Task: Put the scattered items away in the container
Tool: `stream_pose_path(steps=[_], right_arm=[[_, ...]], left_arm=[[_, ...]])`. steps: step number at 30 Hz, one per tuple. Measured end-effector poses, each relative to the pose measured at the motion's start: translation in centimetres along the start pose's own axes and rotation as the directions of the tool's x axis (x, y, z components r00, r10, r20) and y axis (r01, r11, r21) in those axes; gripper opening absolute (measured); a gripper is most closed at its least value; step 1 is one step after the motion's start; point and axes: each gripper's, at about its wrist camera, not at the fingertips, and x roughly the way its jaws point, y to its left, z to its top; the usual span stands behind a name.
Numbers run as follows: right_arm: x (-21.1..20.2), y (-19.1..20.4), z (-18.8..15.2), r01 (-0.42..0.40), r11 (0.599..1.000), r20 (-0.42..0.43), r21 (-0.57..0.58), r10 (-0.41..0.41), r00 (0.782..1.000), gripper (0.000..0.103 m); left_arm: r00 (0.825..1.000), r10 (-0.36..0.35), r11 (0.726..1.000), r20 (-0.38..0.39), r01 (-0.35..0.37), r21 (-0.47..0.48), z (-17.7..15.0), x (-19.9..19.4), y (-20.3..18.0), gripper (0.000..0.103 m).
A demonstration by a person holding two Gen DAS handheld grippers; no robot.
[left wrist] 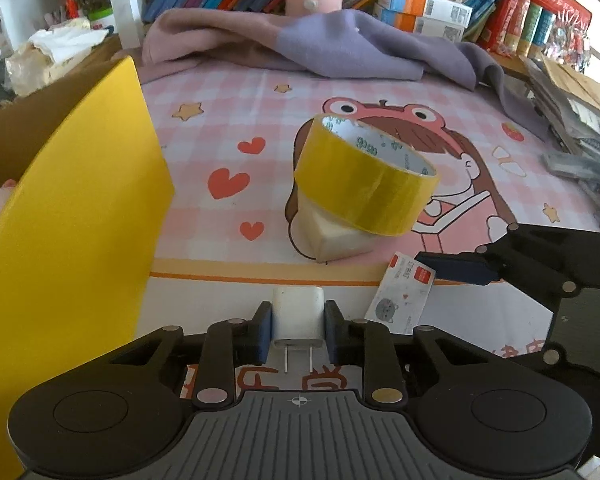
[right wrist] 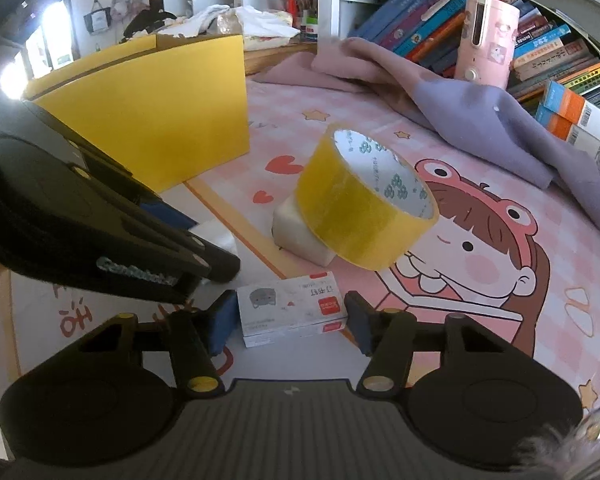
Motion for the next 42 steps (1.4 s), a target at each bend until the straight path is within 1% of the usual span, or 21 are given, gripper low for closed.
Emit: stream_pose_path(steps=[5, 12, 16, 24, 27, 32, 38, 42], right_arm=[[-0.7, -0.1, -0.1, 0.017, 0.999, 0.003, 0.033, -0.017, 1.0, 0.055], [-2.6, 0.3, -0.1, 0.049, 0.997, 0.015, 0.051, -0.05, 0.999, 0.055], [-4.1, 0.4, -0.2, 0.077, 0.994, 0.012, 0.079, -0.078, 0.997, 0.055], [-7.9, 1.4, -0.6, 0.15, 0.982, 0.034, 0.117, -0.154, 0.987, 0.055], [-9.5, 2.2, -0.8, 0.182, 0.974, 0.039, 0.133, -0.189, 0.981, 0.055], [-12.5, 3.6, -1.3, 0.232, 0.951, 0.036, 0.206, -0.245, 0.969, 0.055], [-15.8, 5.8, -1.2, 0.32, 0.918, 0.054, 0.235, -0.341, 0.938, 0.055], [-17.0, 7.5, -1.1, 0.356, 0.897, 0.056, 0.263, -0.383, 0.922, 0.055]], left_arm=[[0.999, -0.012, 0.999, 0.031, 0.011, 0.03, 0.3, -1.2, -0.7, 0.025], [0.997, -0.049, 0.998, 0.054, 0.048, 0.029, 0.4, -2.8, -1.0, 0.025], [0.994, -0.08, 0.996, 0.074, 0.077, 0.035, 0.0, -4.2, -1.2, 0.025], [0.985, -0.143, 0.988, 0.094, 0.136, 0.069, -1.5, -6.7, -1.4, 0.025], [0.978, -0.177, 0.981, 0.107, 0.167, 0.095, -2.1, -8.1, -1.4, 0.025], [0.962, -0.231, 0.968, 0.146, 0.211, 0.137, -2.9, -10.8, -0.9, 0.025], [0.938, -0.293, 0.949, 0.183, 0.263, 0.173, -3.7, -13.2, 0.2, 0.025], [0.922, -0.325, 0.936, 0.212, 0.282, 0.21, -4.8, -14.7, 1.0, 0.025]])
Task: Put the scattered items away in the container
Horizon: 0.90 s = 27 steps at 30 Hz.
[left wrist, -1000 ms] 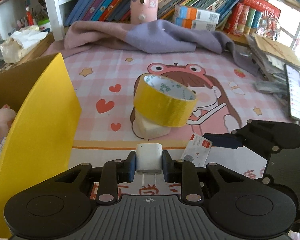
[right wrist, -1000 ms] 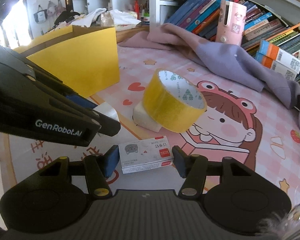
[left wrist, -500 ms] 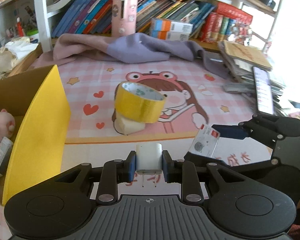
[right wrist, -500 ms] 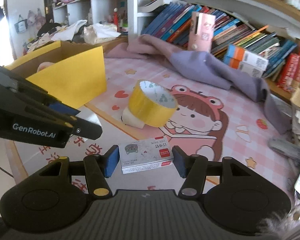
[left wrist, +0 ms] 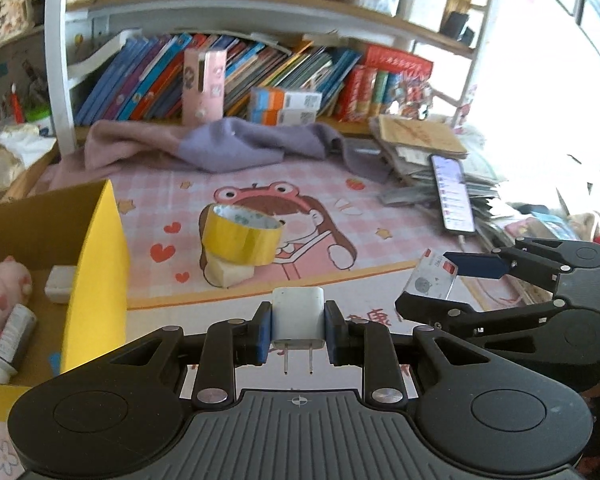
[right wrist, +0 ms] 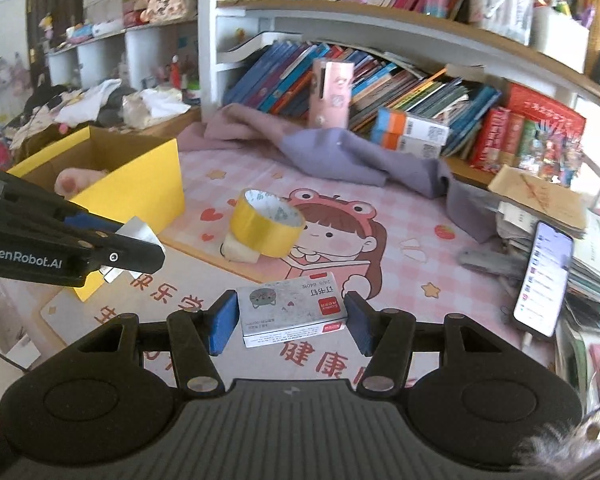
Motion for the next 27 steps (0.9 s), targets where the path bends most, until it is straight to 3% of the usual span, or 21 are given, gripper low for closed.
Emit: stream_pose_path(steps=[7, 21, 27], right_arm=[[-2.3, 2.9, -0.5, 0.048, 0.997, 0.009, 0.055, -0.049, 0.999, 0.055], [-7.4, 12.4, -3.9, 0.127, 0.986, -0.003, 0.108, -0.128, 0.992, 0.055], [-8.5, 16.3, -5.2, 0.125, 0.985, -0.022, 0.114, -0.124, 0.992, 0.055]], left_arm=[[0.997, -0.021, 0.997, 0.069, 0.016, 0.08, -2.6, -4.7, 0.8, 0.025], [0.996, -0.086, 0.995, 0.034, 0.084, 0.058, -8.8, -11.2, 5.6, 0.025], [0.996, -0.089, 0.995, 0.022, 0.088, 0.044, -10.9, -13.7, 7.3, 0.025]])
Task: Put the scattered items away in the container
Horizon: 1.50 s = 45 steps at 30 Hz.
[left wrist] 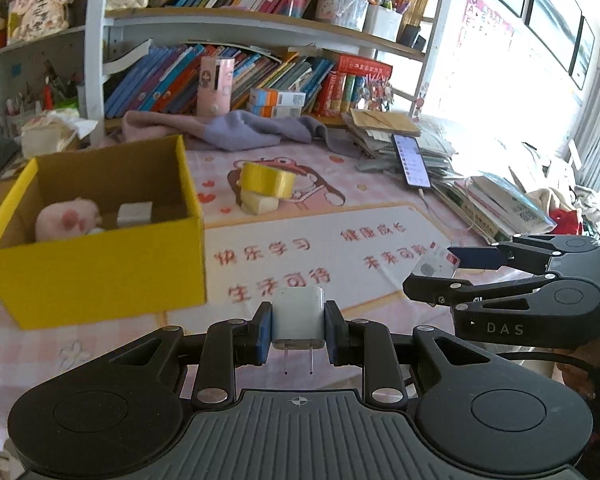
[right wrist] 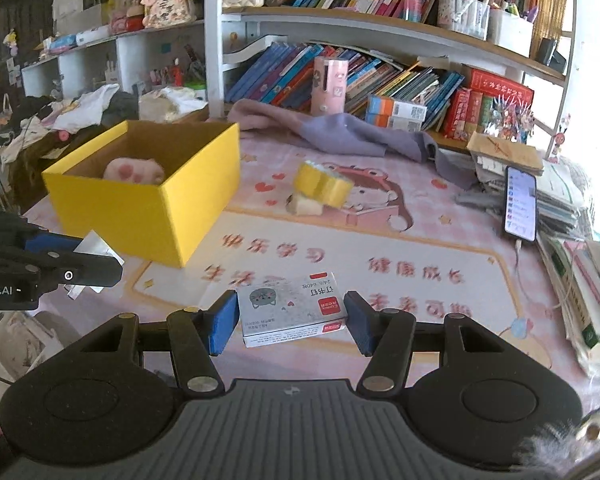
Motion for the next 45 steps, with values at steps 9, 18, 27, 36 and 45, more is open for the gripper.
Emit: stream_pose_path(steps=[9, 18, 27, 36, 45], right_arm=[[-0.9, 4.3, -0.7, -0.039, 0.998, -0.027, -0.042, 0.038, 0.999, 0.055], [-0.9, 7.9, -0.3, -0.103, 0.987, -0.051, -0.122, 0.097, 0.994, 0.055], [0.4, 11.7, 0.9, -0.219, 0.946, -0.079, -0.239, 0.206, 0.975, 0.055], [1.9, 13.9, 2.0, -0.289, 0.914, -0.09, -0.285, 0.275, 0.957, 0.055], [4.3, 14.4, 5.0, -0.294, 0.911, -0.034, -0.288, 0.297, 0.954, 0.055]], left_arm=[[1.0, 0.011, 0.999, -0.012, -0.011, -0.04, -2.4, -2.6, 2.1, 0.025], [0.998, 0.062, 0.992, 0.01, -0.061, -0.106, -3.9, -4.9, 4.2, 0.025], [0.989, 0.147, 0.97, 0.019, -0.14, -0.199, -5.0, -6.7, 6.7, 0.025], [0.978, 0.206, 0.951, 0.012, -0.197, -0.239, -5.1, -7.2, 9.0, 0.025], [0.963, 0.263, 0.945, 0.05, -0.247, -0.213, -2.5, -6.9, 11.6, 0.025]])
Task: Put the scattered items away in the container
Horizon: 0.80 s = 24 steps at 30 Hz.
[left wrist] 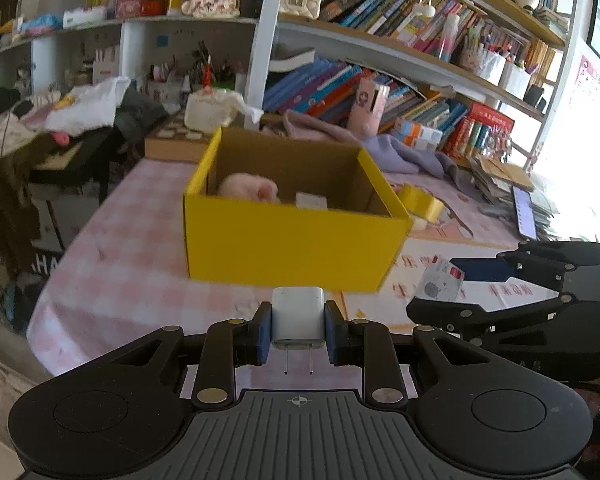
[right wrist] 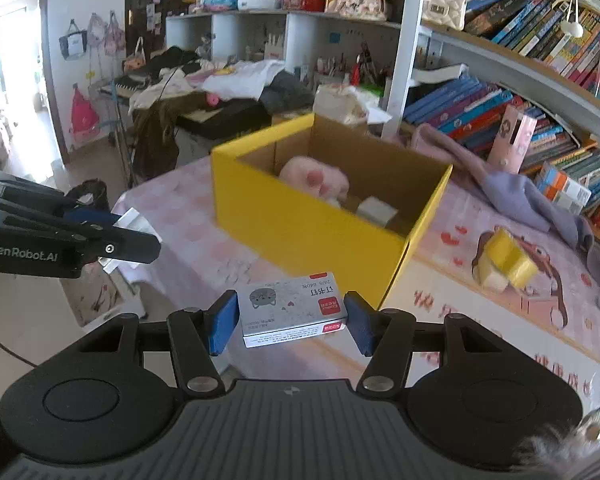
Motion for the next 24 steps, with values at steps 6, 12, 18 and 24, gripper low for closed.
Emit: stream_pose_path(steps=[6, 12, 18, 24], right_arm=[[2.1, -1.3, 2.8, -0.009, 1.0, 0.032, -0.013, 0.01, 0.999, 0.055], [4.6, -2.9, 5.9, -0.015, 0.999, 0.064, -0.042, 0.018, 0.998, 0.055], [7.4, -5.0, 8.3, -0.014, 0.998, 0.06, -0.063, 0.018, 0.998, 0.055], [11.2, -6.9, 9.6, -0.019, 0.995, 0.013, -0.098, 0.021, 1.0, 0.055]], left_arm=[[0.999, 0.006, 0.999, 0.041, -0.008, 0.04, 3.1, 2.1, 0.3, 0.025], [0.997, 0.005, 0.997, 0.076, -0.011, 0.071, 6.6, 4.6, 0.7, 0.025], [0.998, -0.004, 0.995, 0.07, -0.004, 0.103, 9.1, 7.8, 1.0, 0.025], [1.0, -0.001, 0.991, 0.008, 0.0, 0.135, 10.2, 11.9, 1.4, 0.025]])
